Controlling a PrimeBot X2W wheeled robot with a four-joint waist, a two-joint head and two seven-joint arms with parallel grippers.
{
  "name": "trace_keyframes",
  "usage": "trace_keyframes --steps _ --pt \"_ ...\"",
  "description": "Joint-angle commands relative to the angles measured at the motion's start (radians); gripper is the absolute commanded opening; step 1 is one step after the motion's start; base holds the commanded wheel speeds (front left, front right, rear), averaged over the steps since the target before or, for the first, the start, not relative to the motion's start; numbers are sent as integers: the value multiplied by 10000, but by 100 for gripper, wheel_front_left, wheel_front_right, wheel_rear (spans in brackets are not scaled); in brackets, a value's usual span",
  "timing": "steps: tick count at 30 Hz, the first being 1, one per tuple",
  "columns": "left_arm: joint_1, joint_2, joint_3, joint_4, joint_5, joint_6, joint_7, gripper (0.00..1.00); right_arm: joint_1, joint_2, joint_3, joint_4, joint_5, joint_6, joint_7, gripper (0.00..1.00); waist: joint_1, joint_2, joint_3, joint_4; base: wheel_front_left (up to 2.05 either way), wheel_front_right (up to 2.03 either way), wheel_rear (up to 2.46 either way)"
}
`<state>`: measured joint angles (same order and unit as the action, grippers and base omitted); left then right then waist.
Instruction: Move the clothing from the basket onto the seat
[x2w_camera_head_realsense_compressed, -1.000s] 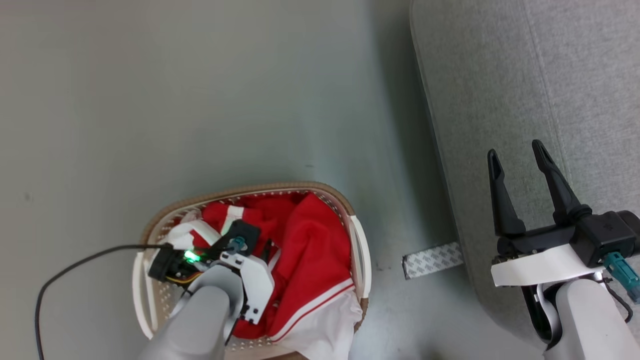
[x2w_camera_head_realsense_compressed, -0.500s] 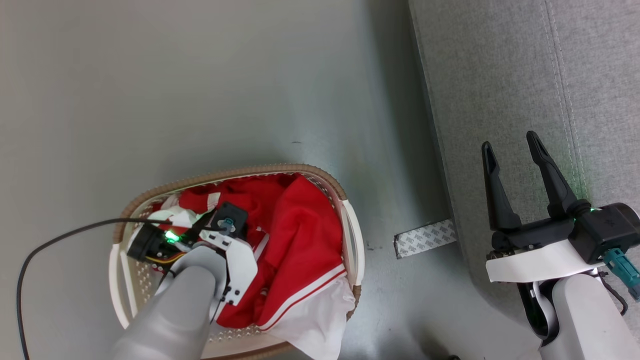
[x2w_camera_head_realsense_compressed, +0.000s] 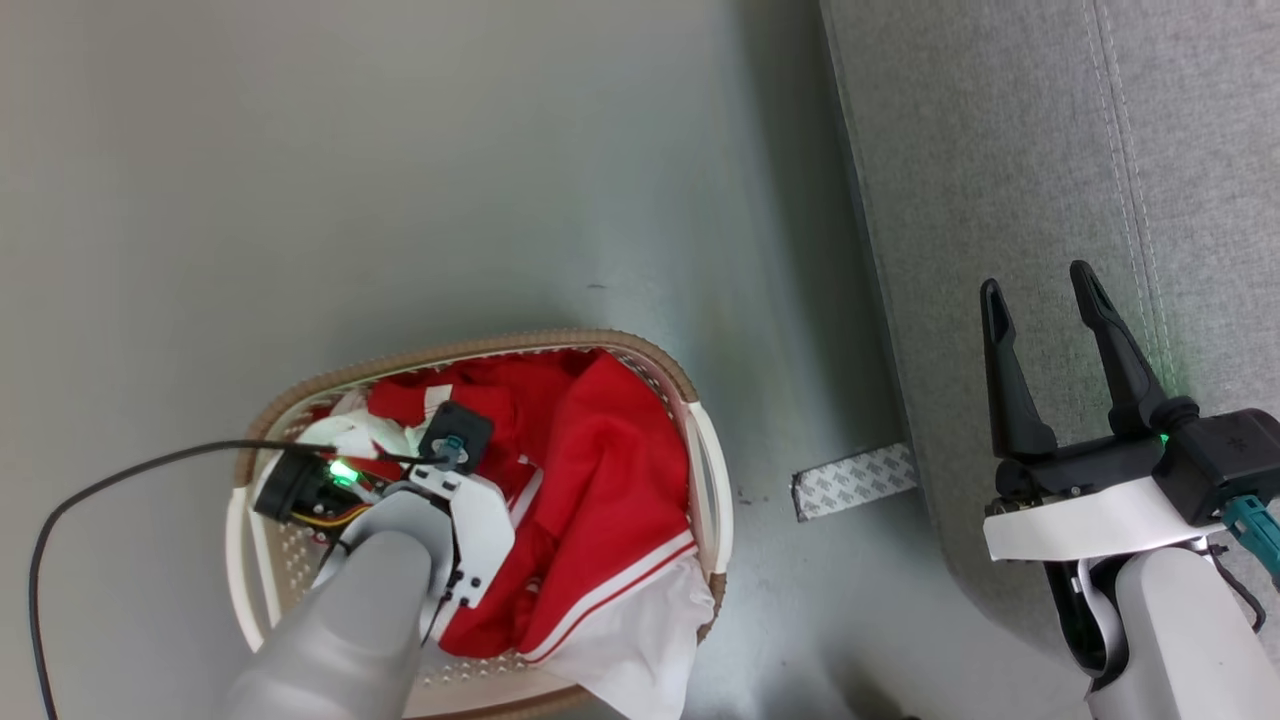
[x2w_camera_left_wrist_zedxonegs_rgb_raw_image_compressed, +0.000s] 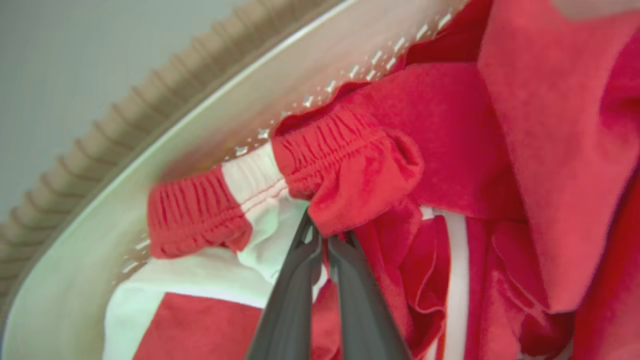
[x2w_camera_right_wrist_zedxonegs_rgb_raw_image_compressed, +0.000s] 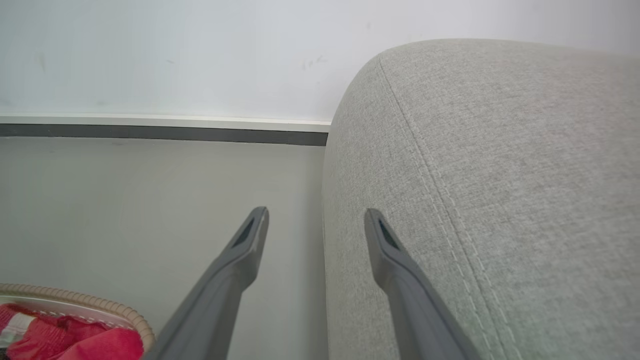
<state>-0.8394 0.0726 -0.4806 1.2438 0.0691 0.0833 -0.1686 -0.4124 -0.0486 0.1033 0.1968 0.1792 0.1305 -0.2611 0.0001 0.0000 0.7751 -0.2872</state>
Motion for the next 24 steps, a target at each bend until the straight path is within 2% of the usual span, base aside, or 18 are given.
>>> trace_keyframes --steps 1,9,14,24 --pt "52 0 70 17 -124 -10 -135 0 61 -1 -36 61 43 4 -27 100 -1 0 -180 116 0 0 0" --pt "1087 -194 429 -566 -1266 -205 -848 0 1035 -10 -441 459 -245 4 -27 100 -1 0 -1959 1106 0 0 0" --pt "2126 -205 169 -1837 -2329 -524 -957 0 1706 -19 -659 684 -448 4 -27 100 -1 0 -3268 1754 0 0 0" --pt "3479 -207 -578 -4167 -3984 -111 -964 0 2706 -22 -837 965 -491 4 -27 100 -1 0 -5376 2710 0 0 0"
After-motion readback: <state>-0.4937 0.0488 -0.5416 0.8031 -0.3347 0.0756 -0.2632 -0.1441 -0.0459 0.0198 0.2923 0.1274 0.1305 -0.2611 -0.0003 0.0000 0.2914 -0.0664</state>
